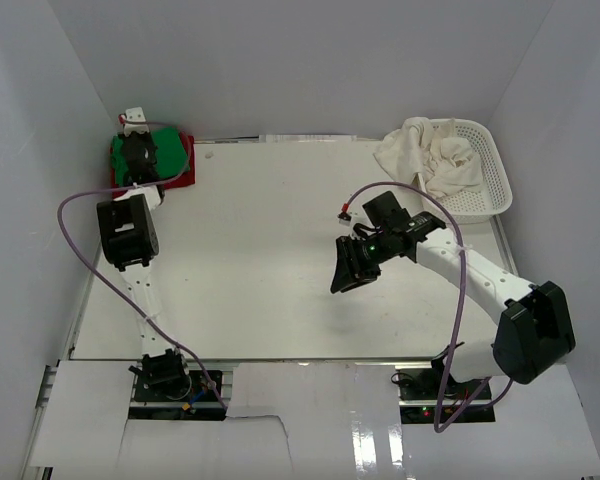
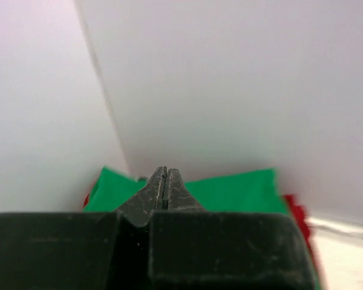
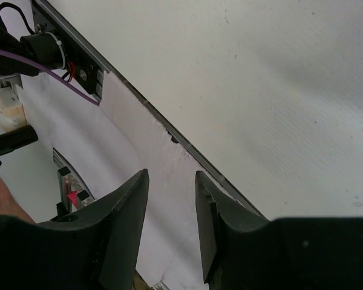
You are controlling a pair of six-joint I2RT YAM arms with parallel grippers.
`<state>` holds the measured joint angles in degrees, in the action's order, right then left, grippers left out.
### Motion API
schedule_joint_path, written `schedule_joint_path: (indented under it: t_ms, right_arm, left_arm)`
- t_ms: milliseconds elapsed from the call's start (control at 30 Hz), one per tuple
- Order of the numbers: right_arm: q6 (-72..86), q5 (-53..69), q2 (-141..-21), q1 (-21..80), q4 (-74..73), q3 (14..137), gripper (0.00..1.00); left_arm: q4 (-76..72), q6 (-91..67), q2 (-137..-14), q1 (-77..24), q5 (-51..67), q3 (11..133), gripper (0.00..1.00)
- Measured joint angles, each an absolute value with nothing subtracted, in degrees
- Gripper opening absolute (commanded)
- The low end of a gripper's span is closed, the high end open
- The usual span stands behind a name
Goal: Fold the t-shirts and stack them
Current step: Put the neatly folded tshirt into the corner of the board with the left arm
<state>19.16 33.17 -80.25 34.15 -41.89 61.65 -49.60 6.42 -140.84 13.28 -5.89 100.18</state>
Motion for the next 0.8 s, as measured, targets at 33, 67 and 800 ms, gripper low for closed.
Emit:
schedule_joint_path:
  t_ms: [33, 67, 800]
  right_arm:
    - [19.07, 33.17, -79.44, 34.15, -41.78, 61.12, 0.43]
    - [19.05, 33.17, -78.67, 34.15, -41.82, 60.58, 0.43]
    - [13.26, 26.22, -64.4, 33.06, -36.62, 59.02, 0.44]
  left_arm:
    - [-49.54, 6.44, -139.22, 12.64, -5.82, 99.33, 0.0]
    - [-49.52, 6.5, -137.4, 11.88, -5.8, 98.35, 0.0]
    - [-5.45, -10.85, -87.37, 5.06, -15.35, 69.8, 0.45]
